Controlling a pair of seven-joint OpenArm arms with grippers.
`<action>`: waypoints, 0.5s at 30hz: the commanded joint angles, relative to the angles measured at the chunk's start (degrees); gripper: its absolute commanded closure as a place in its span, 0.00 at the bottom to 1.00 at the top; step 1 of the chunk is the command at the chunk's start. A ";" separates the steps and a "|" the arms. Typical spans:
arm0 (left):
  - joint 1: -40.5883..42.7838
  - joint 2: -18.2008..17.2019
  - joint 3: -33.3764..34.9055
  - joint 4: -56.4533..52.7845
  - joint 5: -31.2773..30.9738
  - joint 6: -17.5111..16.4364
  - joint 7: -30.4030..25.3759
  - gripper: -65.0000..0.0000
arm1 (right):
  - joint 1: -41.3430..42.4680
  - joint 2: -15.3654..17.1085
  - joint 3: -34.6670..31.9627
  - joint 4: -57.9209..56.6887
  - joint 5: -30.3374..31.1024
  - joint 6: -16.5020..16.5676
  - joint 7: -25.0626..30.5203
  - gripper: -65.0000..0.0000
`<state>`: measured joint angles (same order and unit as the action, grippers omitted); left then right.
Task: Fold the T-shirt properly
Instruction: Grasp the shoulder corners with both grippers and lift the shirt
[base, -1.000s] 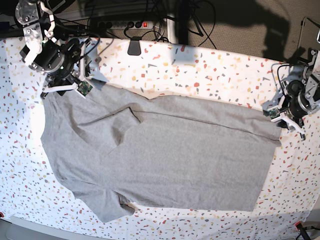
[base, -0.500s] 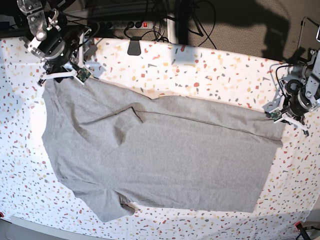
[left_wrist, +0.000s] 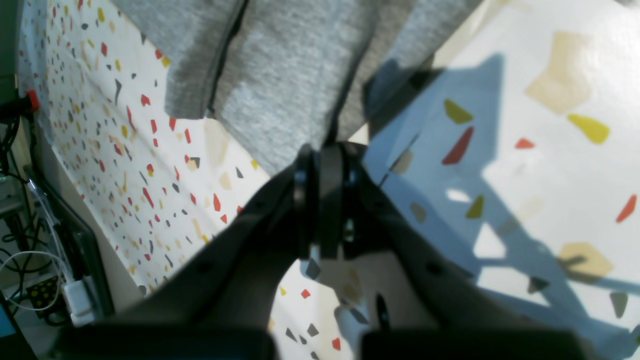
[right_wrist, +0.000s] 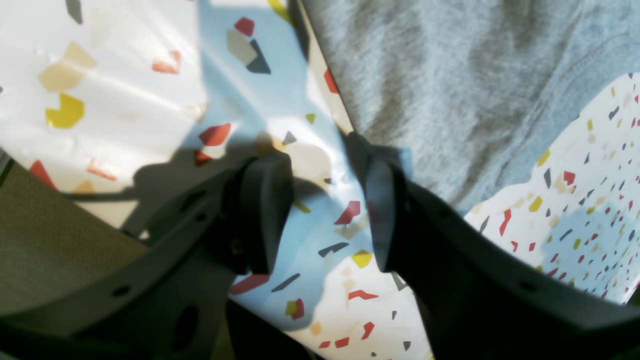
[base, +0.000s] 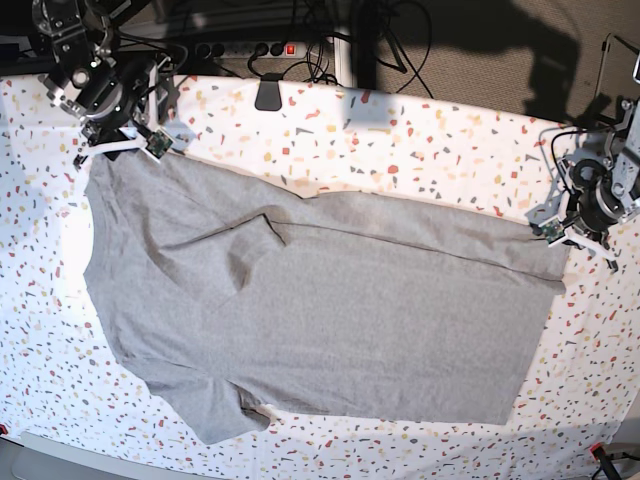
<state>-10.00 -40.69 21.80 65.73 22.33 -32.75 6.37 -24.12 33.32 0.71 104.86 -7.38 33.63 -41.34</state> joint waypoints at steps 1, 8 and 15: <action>-0.63 -1.09 -0.31 0.35 -0.35 -0.24 0.07 1.00 | 0.52 0.98 0.39 0.11 -1.77 -1.18 -0.48 0.56; -0.61 -1.09 -0.31 0.35 -0.39 -0.24 1.68 1.00 | 0.57 2.75 0.39 0.11 -5.46 -2.47 -0.50 0.56; -0.61 -1.11 -0.31 0.35 -1.29 -0.24 3.08 1.00 | 0.59 5.75 0.44 0.11 -5.95 -5.01 -1.40 0.56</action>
<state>-10.02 -40.66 21.80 65.87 20.78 -32.75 8.16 -23.83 38.02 0.69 104.22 -13.06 28.97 -43.31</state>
